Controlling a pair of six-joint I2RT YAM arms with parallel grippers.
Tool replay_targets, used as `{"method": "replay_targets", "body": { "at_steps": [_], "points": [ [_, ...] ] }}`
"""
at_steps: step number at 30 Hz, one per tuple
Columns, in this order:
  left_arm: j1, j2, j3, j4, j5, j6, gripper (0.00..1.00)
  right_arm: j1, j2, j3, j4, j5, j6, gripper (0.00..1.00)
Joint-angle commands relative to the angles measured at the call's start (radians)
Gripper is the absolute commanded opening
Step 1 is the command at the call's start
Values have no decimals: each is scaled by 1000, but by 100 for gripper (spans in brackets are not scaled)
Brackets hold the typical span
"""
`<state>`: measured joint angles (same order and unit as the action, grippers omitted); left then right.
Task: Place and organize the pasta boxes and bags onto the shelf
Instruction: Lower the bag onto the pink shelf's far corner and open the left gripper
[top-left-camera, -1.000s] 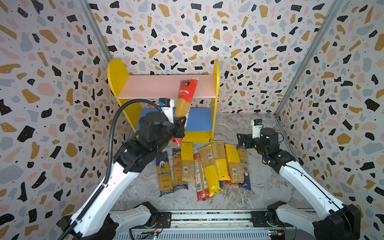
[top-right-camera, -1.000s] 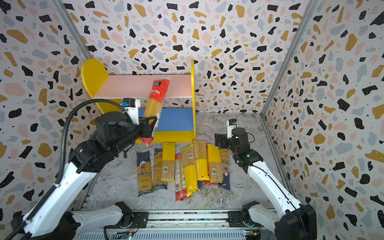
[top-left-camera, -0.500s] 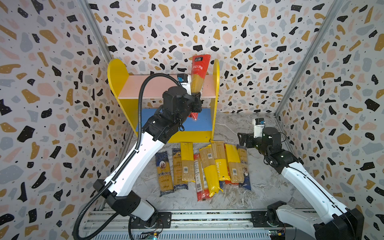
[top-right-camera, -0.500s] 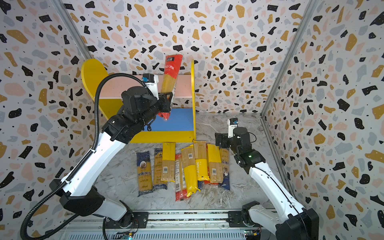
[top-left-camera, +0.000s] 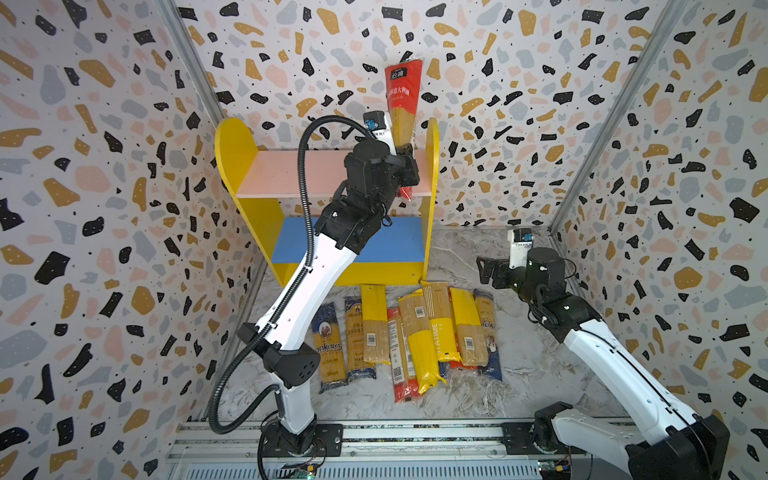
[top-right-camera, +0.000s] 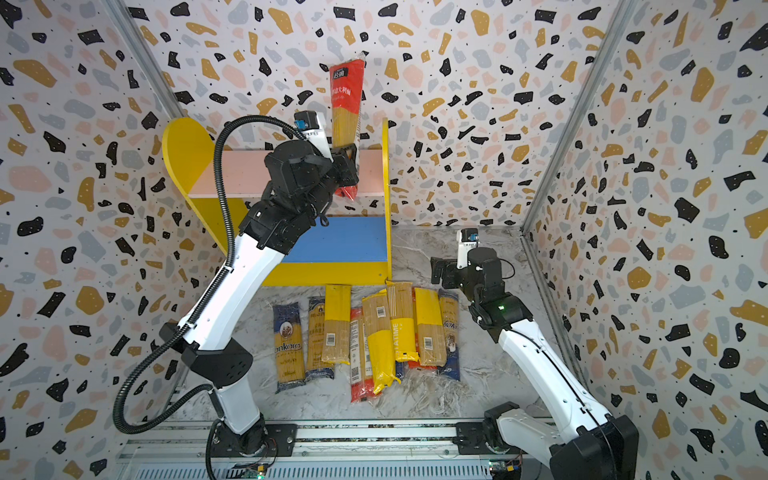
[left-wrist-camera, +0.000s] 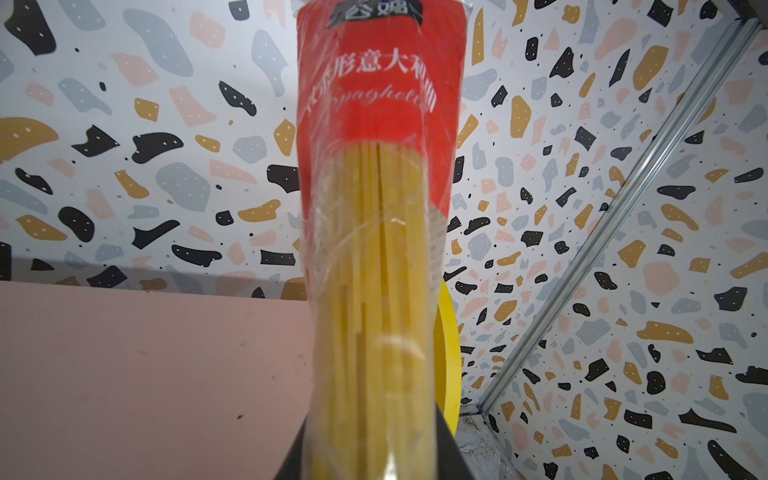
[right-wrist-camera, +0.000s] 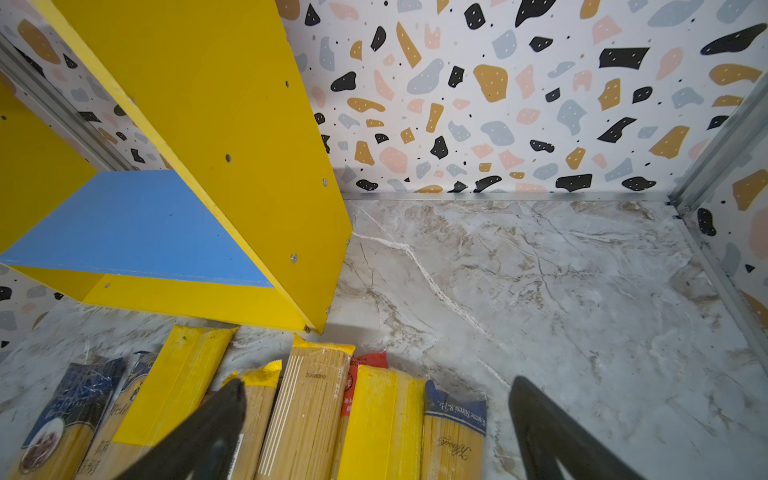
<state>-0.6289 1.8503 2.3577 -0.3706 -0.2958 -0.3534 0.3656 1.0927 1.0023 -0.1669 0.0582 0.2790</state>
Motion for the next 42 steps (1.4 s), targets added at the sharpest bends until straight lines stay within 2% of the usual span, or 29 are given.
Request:
{"method": "replay_targets", "body": {
  "at_steps": [1, 15, 32, 33, 35, 40, 42],
  "points": [
    [21, -20, 69, 190, 18, -24, 0, -4, -15, 45, -34, 28, -7, 99],
    [66, 43, 39, 225, 85, -81, 0, -4, -19, 47, -53, 31, -10, 99],
    [72, 146, 104, 259, 166, -200, 1, -4, 5, 54, -68, 34, -45, 99],
    [72, 147, 101, 259, 167, -203, 7, -5, 5, 52, -69, 35, -47, 99],
    [72, 146, 97, 255, 164, -208, 27, -5, 4, 48, -64, 32, -49, 99],
    [72, 137, 85, 242, 159, -204, 45, -5, 6, 45, -57, 28, -50, 99],
    [72, 130, 75, 246, 161, -200, 48, -5, 7, 44, -58, 25, -50, 99]
  ]
}}
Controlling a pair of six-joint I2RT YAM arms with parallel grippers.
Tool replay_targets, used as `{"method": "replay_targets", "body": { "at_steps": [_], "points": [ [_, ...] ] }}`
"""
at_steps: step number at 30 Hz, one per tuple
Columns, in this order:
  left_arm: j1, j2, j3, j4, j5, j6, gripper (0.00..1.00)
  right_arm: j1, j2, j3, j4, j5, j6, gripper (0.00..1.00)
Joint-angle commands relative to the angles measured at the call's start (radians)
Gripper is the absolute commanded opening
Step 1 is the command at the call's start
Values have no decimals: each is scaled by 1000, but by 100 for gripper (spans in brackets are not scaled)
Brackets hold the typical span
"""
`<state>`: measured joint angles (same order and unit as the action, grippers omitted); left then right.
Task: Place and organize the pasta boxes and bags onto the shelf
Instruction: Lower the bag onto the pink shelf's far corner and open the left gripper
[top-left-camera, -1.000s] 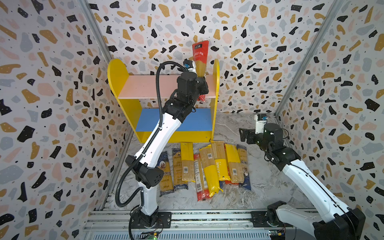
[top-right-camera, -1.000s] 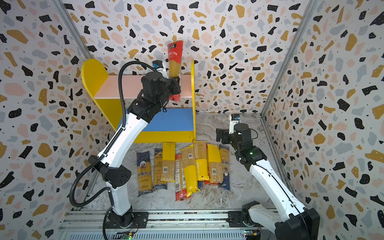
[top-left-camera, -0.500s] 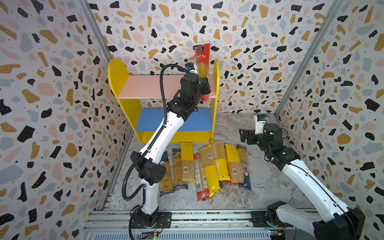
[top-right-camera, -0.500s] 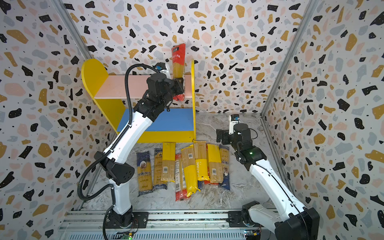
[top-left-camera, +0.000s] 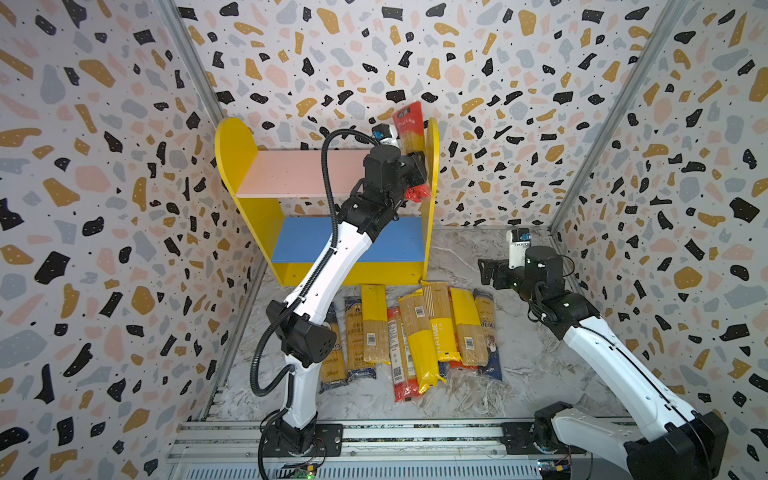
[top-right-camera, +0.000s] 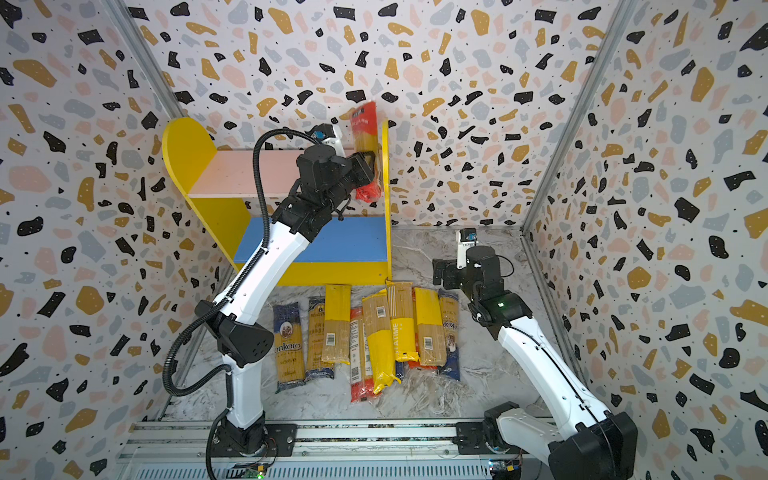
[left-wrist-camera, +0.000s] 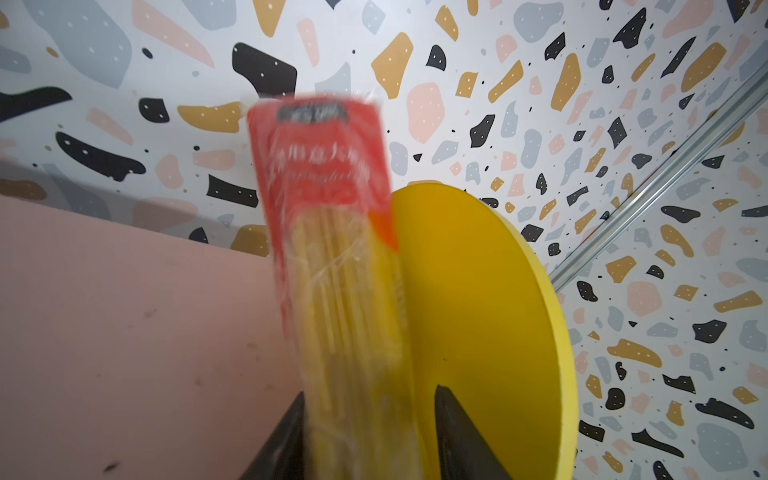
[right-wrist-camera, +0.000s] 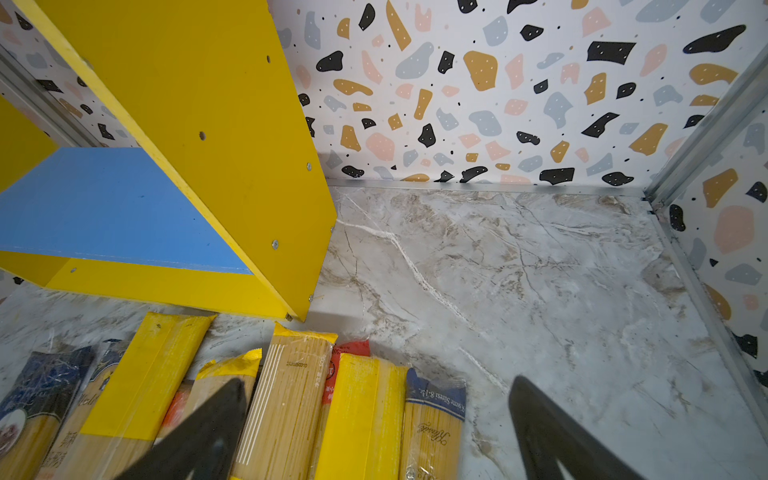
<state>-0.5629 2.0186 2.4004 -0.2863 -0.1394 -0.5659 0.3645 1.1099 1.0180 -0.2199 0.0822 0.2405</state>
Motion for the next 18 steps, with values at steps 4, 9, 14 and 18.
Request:
{"method": "replay_targets", "body": {
  "at_steps": [4, 9, 14, 18],
  "points": [
    [6, -43, 26, 153, 17, 15, 48, -5, -14, 23, -3, 2, -12, 99],
    [6, -86, -33, 152, 30, 28, 51, -5, -23, 17, -4, -10, 0, 99],
    [2, -247, -276, 262, 7, 85, 90, -4, -25, 29, -14, -21, 6, 99],
    [4, -353, -412, 320, -21, 171, 99, -4, -23, 45, -36, -18, 7, 99]
  ]
}}
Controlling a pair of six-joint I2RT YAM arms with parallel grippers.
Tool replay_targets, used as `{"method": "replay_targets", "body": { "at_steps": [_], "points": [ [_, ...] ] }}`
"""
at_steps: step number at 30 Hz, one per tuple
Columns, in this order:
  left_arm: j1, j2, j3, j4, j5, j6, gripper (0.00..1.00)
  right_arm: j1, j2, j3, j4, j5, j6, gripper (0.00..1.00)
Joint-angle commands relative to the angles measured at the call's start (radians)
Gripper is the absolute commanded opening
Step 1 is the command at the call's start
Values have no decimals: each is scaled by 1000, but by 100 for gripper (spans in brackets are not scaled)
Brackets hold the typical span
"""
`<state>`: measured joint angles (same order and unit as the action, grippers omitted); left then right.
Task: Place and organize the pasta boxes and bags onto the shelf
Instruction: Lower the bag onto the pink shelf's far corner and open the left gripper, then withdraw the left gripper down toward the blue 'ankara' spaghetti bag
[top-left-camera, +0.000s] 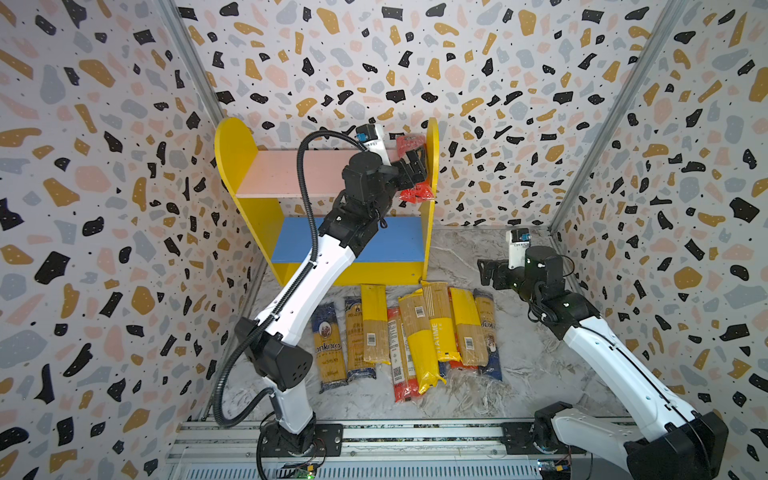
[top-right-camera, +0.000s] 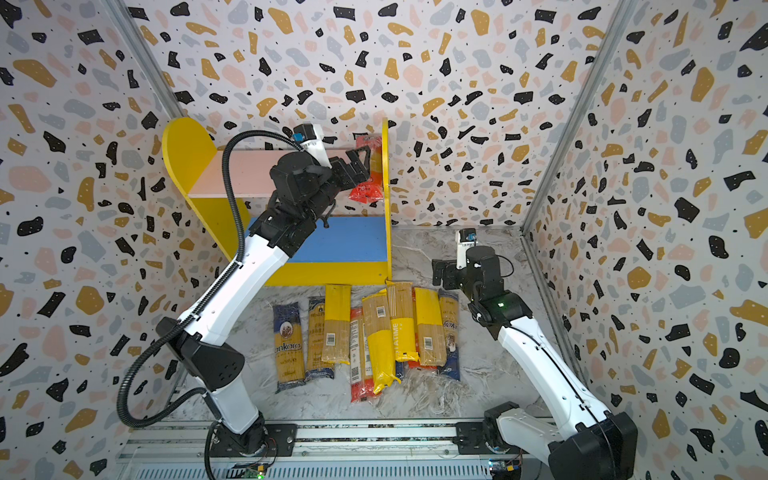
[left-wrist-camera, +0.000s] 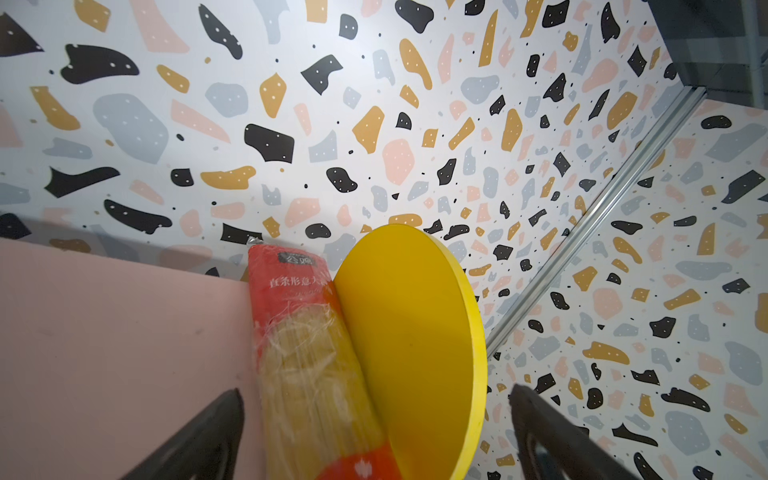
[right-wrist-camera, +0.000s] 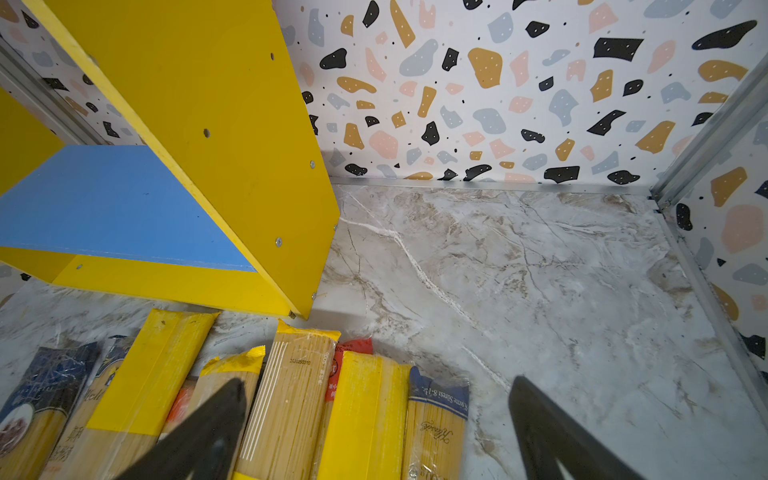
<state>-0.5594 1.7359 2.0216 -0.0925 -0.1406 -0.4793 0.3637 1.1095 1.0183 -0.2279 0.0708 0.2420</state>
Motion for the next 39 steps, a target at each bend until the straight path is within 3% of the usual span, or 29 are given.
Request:
{"method": "replay_targets", "body": {
  "at_steps": [1, 9, 19, 27, 39],
  "points": [
    [1, -90, -51, 126, -22, 100, 100, -2, -27, 46, -32, -8, 7, 99],
    [1, -288, -311, 144, -63, 149, 100, 18, -74, 12, -52, 4, 32, 99],
    [2, -631, -799, 110, -235, 132, 99, 56, -112, -57, -51, 6, 56, 99],
    [1, -812, -1072, -33, -380, 78, 100, 103, -133, -105, -39, 24, 73, 99],
    [1, -887, -1455, -20, -266, -152, 97, 183, -119, -152, -15, 54, 95, 99]
  ]
}}
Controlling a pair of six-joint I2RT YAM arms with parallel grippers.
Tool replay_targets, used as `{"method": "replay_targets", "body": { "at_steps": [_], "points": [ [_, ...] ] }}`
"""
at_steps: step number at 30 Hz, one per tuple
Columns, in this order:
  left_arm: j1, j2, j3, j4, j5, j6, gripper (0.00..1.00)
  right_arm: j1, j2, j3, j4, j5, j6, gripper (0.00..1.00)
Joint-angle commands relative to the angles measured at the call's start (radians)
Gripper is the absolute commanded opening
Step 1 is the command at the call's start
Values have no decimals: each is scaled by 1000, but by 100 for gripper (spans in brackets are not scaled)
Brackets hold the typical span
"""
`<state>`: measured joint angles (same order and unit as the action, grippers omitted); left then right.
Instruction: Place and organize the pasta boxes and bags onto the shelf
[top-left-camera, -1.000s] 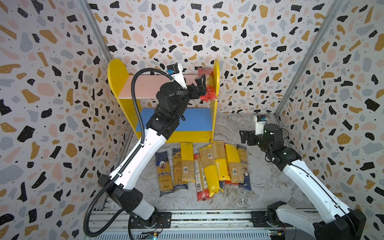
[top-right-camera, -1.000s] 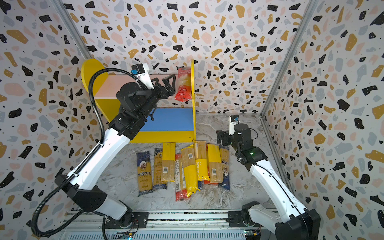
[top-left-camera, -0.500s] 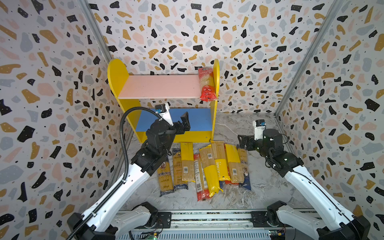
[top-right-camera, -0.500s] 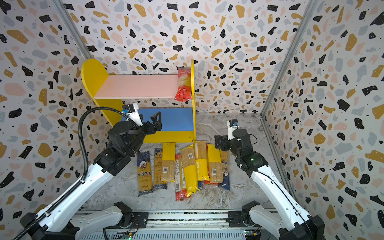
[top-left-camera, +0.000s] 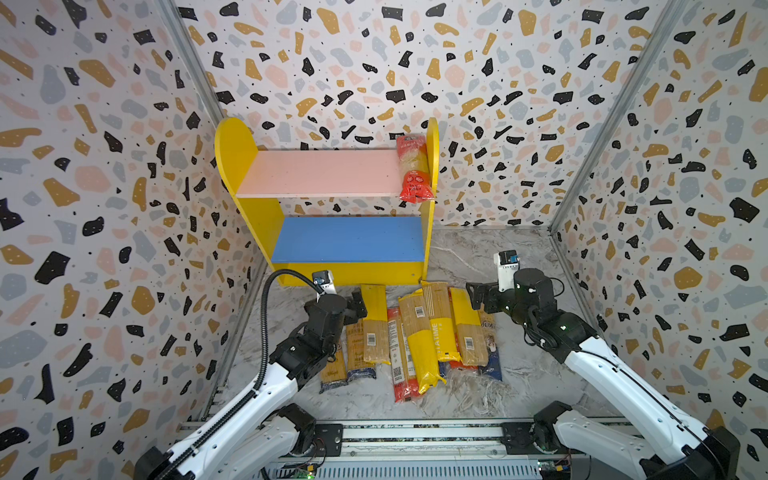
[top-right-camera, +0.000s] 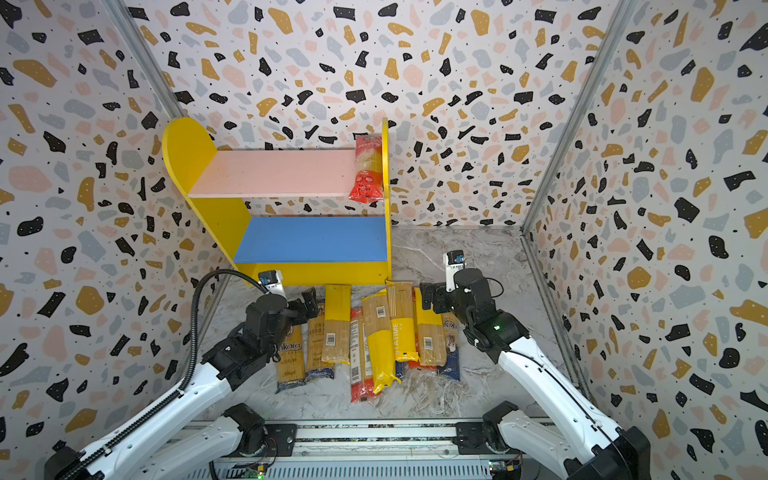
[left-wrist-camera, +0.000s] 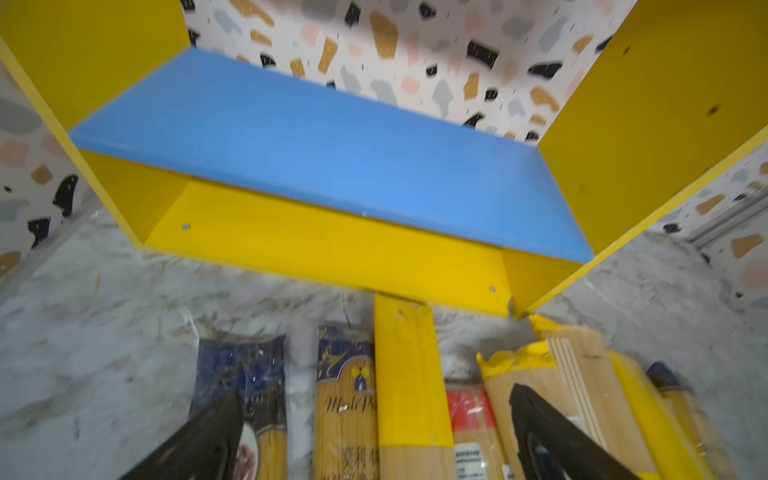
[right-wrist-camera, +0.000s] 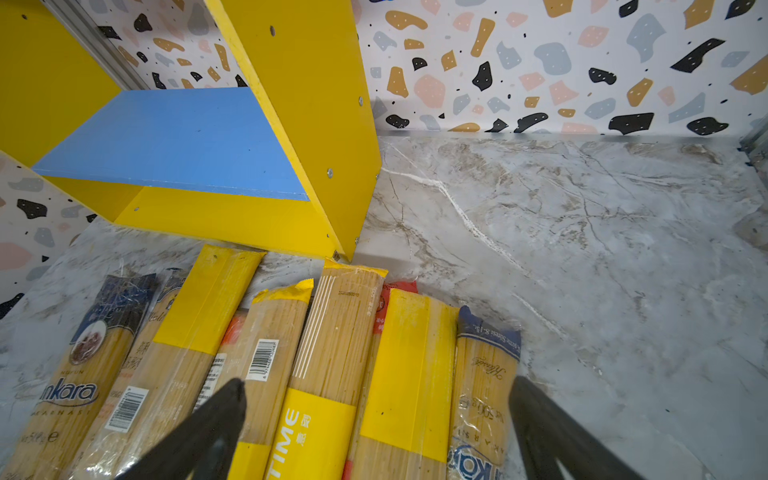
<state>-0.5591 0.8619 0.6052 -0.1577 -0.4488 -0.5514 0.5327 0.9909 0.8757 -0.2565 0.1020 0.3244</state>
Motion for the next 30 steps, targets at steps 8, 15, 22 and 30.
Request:
{"method": "replay_targets", "body": {
  "at_steps": [8, 15, 22, 30],
  "points": [
    [-41, 46, -121, 55, 69, -160, 95, 28, 0, -39, 32, 21, 20, 99],
    [-51, 39, -185, -117, -107, -325, 96, 30, -11, -55, 39, 20, 15, 99],
    [-51, 21, -242, -190, -137, -460, 97, 28, -17, -75, 63, 14, 10, 99],
    [-51, 52, -282, -203, -95, -502, 97, 17, -20, -125, 104, -11, 2, 99]
  ]
}}
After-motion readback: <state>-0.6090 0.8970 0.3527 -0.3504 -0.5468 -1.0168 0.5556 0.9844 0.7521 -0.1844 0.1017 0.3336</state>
